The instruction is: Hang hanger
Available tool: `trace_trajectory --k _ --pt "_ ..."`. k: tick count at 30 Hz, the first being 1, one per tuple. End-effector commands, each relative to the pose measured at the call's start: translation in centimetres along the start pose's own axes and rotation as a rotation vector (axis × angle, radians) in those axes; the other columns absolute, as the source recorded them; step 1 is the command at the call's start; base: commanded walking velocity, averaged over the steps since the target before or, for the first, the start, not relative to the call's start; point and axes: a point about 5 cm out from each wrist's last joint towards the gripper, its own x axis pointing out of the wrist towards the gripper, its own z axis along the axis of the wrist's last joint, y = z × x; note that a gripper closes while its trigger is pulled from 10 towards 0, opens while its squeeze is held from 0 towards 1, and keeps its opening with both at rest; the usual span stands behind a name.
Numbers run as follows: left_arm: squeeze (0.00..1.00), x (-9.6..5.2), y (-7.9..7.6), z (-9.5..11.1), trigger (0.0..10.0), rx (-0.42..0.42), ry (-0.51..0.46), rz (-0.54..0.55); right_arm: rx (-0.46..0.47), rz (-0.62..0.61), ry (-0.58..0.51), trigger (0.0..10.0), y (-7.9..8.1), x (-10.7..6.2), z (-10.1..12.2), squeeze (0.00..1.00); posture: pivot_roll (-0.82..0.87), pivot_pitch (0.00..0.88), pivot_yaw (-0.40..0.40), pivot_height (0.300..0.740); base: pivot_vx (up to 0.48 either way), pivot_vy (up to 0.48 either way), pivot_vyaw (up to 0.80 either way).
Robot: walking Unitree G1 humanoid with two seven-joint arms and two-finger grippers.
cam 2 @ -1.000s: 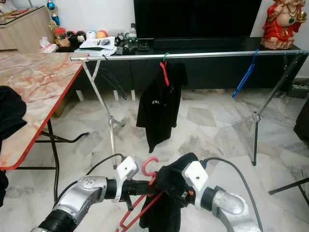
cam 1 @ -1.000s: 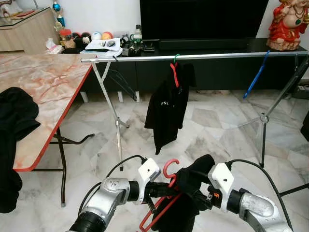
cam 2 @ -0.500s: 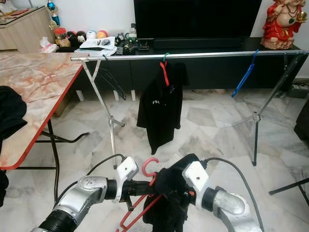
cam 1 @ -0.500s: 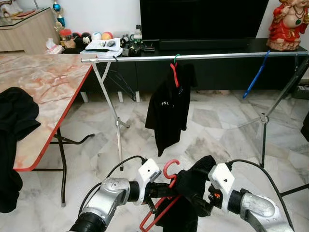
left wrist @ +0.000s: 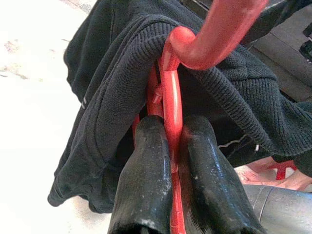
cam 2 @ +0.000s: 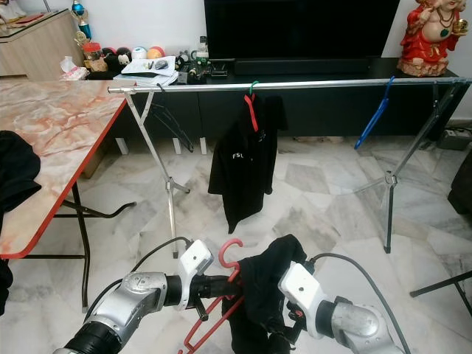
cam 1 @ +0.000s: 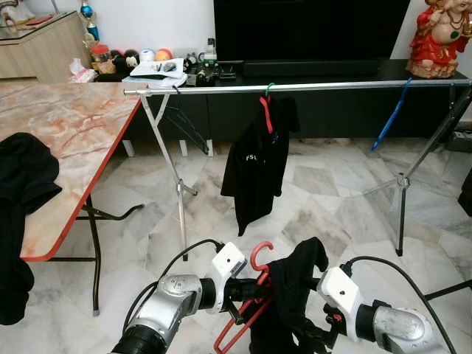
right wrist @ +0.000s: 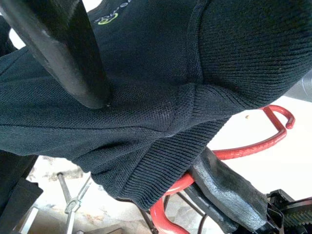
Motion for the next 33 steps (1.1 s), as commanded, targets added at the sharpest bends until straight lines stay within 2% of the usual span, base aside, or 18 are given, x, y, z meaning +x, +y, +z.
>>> trace_trajectory --k 1,8,9,10,17,18,19,30,31,33 --pt "0.00 -0.3 0.7 1.6 10.0 0.034 -0.068 0.034 0.002 0.008 0.038 10.0 0.4 0.2 -0.7 1.00 -0.06 0.079 0.055 0.740 0.000 0.000 0.00" --pt "0.00 -0.3 0.7 1.6 10.0 0.031 -0.067 0.031 -0.015 -0.076 0.026 10.0 -0.6 0.5 -0.2 1.00 -0.06 0.084 0.053 0.740 0.000 0.000 0.00" --pt "0.00 -0.3 0.7 1.6 10.0 0.031 -0.066 0.031 -0.030 -0.104 0.040 10.0 -1.0 0.4 -0.2 0.68 -0.06 0.088 0.054 0.740 0.000 0.000 0.00" --pt "0.00 -0.3 0.7 1.6 10.0 0.031 -0.065 0.032 -0.029 -0.122 0.046 10.0 -1.2 0.4 -0.3 0.00 -0.06 0.088 0.054 0.740 0.000 0.000 0.00" --pt "0.00 -0.4 0.7 1.4 10.0 0.029 -0.059 0.036 -0.012 -0.172 0.075 10.0 -1.6 0.6 -0.8 0.00 -0.06 0.093 0.055 0.740 0.000 0.000 0.00" --pt "0.00 -0.4 0.7 1.4 10.0 0.029 -0.059 0.036 -0.008 -0.169 0.069 10.0 -1.6 0.7 -0.8 0.42 -0.06 0.096 0.056 0.740 0.000 0.000 0.00" --pt "0.00 -0.4 0.7 1.4 10.0 0.028 -0.059 0.036 0.000 -0.161 0.055 10.0 -1.4 0.8 -0.6 1.00 -0.06 0.096 0.056 0.740 0.000 0.000 0.00" --pt "0.00 -0.4 0.7 1.3 10.0 0.024 -0.050 0.033 -0.002 -0.049 0.043 10.0 -0.3 0.7 -0.2 1.00 -0.06 0.103 0.058 0.740 0.000 0.000 0.00" --pt "0.00 -0.4 0.6 1.2 10.0 0.025 -0.048 0.031 -0.014 -0.069 0.056 10.0 -0.5 0.6 -0.2 1.00 -0.06 0.103 0.058 0.740 0.000 0.000 0.00" --pt "0.00 -0.4 0.6 1.2 10.0 0.024 -0.045 0.031 -0.034 -0.185 0.094 10.0 -1.8 0.5 -0.2 1.00 -0.06 0.103 0.058 0.740 0.000 0.000 0.00"
